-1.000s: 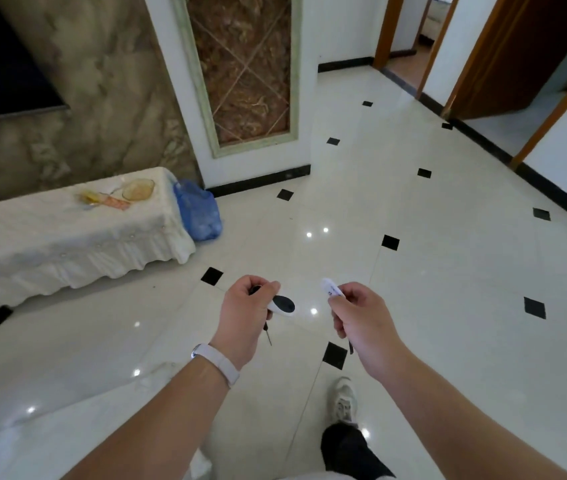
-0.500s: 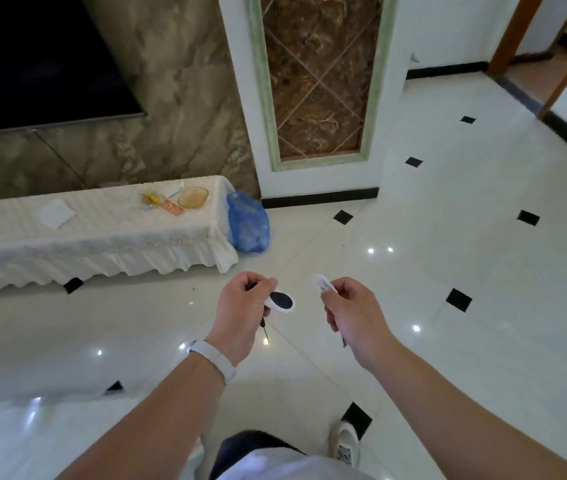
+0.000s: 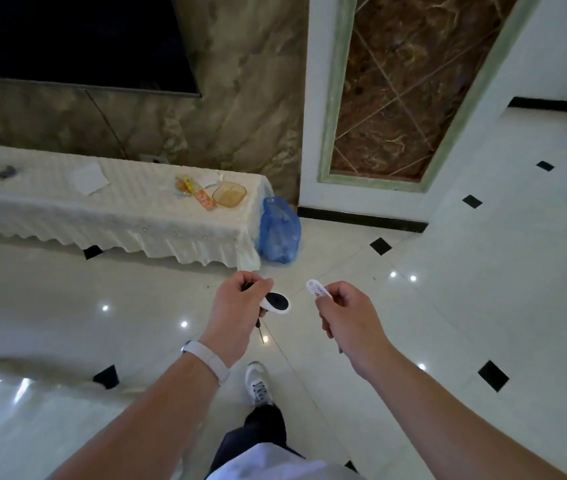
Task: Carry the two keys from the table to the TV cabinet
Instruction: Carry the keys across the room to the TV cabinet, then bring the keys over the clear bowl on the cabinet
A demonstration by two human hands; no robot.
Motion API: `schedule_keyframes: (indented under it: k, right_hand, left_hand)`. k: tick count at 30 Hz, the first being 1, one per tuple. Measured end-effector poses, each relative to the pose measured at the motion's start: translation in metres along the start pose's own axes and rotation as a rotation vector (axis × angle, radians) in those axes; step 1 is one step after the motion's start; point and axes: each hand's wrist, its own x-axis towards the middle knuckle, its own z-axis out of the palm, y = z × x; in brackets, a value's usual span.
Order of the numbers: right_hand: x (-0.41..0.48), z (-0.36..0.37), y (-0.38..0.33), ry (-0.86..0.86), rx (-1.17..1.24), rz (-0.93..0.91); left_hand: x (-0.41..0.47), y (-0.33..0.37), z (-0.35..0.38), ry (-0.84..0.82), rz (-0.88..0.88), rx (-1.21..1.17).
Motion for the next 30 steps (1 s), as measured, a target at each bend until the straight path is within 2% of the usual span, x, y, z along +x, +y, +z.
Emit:
schedule_keyframes:
  k: [5,15,22,30]
  right_hand:
    - [0.087,0.04,-0.041,0.01,-0.06,0.031]
    - [0.235,0.134,-0.142,-0.039,-0.127,-0.058]
    - [0.321,0.169,-0.164,-0.118,-0.147,-0.059]
    - [0.46,0.195,-0.174,-0.207,-0.193,-0.016]
  left_hand:
    - [0.098,0.023,-0.019,0.033,-0.037,-0.062]
    - [0.249,0.108,-0.088,0.128,0.073,-0.028]
    - [0.321,0.12,-0.115,0.245,0.033,-0.05]
    - [0.429,0.142,-0.095,0.332,-0.027,-0.01]
